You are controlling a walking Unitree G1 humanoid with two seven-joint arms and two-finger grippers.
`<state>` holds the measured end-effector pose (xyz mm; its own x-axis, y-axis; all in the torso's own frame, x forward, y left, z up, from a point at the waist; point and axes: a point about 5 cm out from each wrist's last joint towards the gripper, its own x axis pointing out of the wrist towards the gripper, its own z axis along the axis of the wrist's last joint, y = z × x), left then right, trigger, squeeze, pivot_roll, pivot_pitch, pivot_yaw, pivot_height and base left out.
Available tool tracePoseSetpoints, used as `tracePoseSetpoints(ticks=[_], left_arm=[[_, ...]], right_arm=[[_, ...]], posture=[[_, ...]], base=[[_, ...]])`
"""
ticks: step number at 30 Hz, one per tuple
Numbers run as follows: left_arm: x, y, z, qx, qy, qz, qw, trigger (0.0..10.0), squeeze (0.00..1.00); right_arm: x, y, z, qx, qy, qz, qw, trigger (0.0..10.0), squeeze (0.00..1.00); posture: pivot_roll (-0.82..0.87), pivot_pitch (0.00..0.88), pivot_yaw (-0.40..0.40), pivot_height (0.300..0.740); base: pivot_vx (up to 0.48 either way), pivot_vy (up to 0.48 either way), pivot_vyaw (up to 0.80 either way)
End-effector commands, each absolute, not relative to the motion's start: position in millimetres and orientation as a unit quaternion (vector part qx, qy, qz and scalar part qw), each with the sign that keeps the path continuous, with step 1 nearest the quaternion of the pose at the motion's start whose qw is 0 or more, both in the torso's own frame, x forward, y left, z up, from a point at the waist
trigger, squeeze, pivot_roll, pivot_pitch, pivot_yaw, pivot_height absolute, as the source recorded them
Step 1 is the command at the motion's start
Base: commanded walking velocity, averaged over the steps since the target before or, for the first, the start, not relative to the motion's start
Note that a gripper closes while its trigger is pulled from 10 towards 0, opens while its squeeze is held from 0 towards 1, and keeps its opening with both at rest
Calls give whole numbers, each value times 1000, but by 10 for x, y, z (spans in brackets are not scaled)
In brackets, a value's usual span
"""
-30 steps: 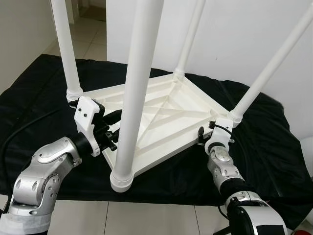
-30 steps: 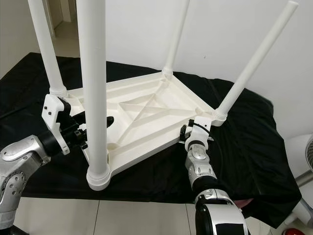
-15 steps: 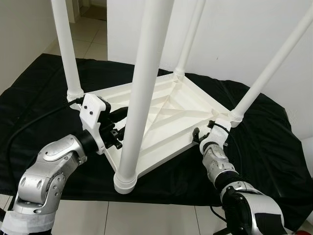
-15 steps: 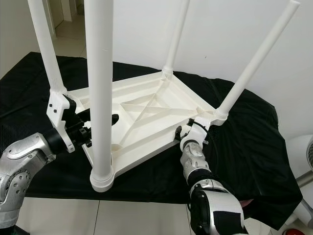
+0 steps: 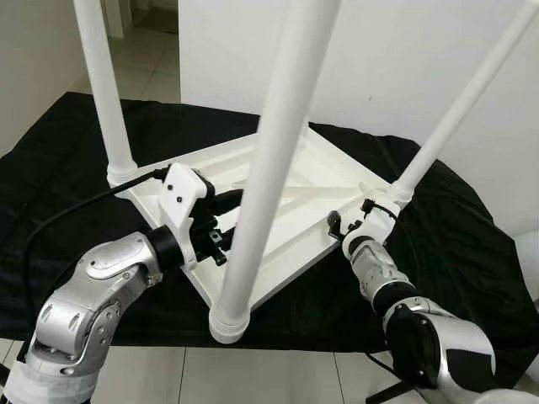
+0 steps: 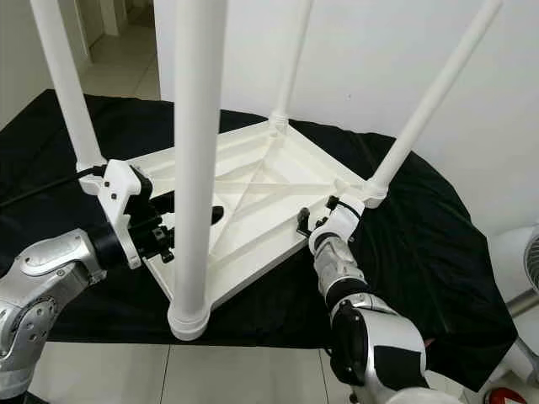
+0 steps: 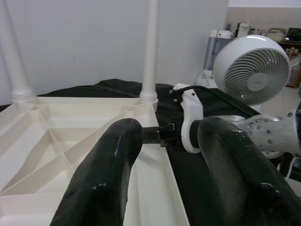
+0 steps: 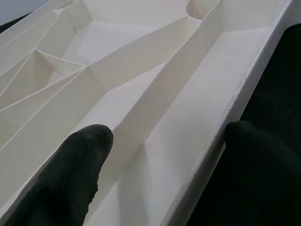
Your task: Building children table
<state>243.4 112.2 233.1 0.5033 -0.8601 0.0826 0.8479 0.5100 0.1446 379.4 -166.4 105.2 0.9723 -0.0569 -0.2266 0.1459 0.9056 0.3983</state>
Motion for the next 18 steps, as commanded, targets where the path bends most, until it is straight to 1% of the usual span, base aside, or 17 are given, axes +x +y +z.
tracePoseSetpoints(ticks=[1, 5, 7, 18], left_arm=[[2359, 1003, 2371, 40, -78, -525, 847, 10000, 0], [2327, 959, 2387, 35, -81, -533, 842, 10000, 0], [2303, 925, 2399, 31, -84, -538, 838, 10000, 0], [2238, 838, 2435, 20, -86, -554, 828, 10000, 0]], right_arm=[[3838, -1603, 1115, 222, 108, -28, 969, 10000, 0], [3846, -1561, 1115, 220, 117, -16, 968, 10000, 0], [3842, -1486, 1088, 219, 136, 4, 966, 10000, 0], [3862, -1395, 1117, 187, 146, 28, 971, 10000, 0]], posture=[[79, 0, -138, 740], [79, 0, -137, 740], [77, 0, -135, 740], [73, 0, -126, 740]], base=[[0, 0, 0], [0, 0, 0], [0, 0, 0], [0, 0, 0]])
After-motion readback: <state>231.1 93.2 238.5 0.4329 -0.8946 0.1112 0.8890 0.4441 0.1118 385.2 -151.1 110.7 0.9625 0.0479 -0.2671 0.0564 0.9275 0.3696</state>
